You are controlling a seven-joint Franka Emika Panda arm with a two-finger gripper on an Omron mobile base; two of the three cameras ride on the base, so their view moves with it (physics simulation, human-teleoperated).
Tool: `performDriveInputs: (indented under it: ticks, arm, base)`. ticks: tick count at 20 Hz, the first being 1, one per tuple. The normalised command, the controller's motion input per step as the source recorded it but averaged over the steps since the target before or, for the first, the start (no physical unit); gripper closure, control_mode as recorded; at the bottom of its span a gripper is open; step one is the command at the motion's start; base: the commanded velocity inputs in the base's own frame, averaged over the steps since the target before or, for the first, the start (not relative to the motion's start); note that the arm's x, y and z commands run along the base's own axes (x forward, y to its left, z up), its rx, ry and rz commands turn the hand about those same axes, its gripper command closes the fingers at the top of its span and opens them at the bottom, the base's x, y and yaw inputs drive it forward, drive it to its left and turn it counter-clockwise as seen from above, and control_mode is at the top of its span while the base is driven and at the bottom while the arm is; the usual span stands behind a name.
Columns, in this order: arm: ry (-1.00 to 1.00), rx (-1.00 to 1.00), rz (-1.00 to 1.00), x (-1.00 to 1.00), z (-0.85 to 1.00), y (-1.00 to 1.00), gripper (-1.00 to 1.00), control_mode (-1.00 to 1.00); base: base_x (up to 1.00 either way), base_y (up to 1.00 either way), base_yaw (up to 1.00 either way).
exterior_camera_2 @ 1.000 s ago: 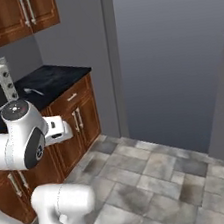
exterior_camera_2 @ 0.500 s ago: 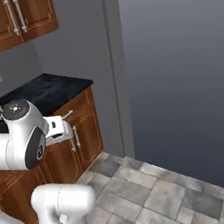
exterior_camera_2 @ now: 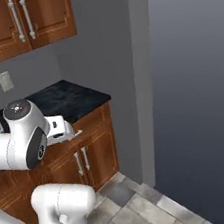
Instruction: Take the fork and place it on the left side of the plate. Then take the spoon and place it on the right side of the plate. Make sure they're directly next to the plate.
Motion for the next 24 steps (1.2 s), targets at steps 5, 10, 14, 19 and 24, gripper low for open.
performDriveInputs:
  ticks: [5, 10, 14, 19, 24]
  arm:
    - [0.0, 0.0, 0.0, 0.0, 0.0, 0.0, -1.0, 1.0]
    - [0.0, 0.0, 0.0, 0.0, 0.0, 0.0, -1.0, 1.0]
    - [0.0, 0.0, 0.0, 0.0, 0.0, 0.0, -1.0, 1.0]
    - [0.0, 0.0, 0.0, 0.0, 0.0, 0.0, -1.0, 1.0]
    - [0.0, 0.0, 0.0, 0.0, 0.0, 0.0, -1.0, 1.0]
  base:
    - [0.99, -0.04, 0.46]
    - [0.64, -0.11, 0.46]
    - [0.22, -0.12, 0.48]
    - [0.1, -0.04, 0.49]
    - [0.39, -0.03, 0.47]
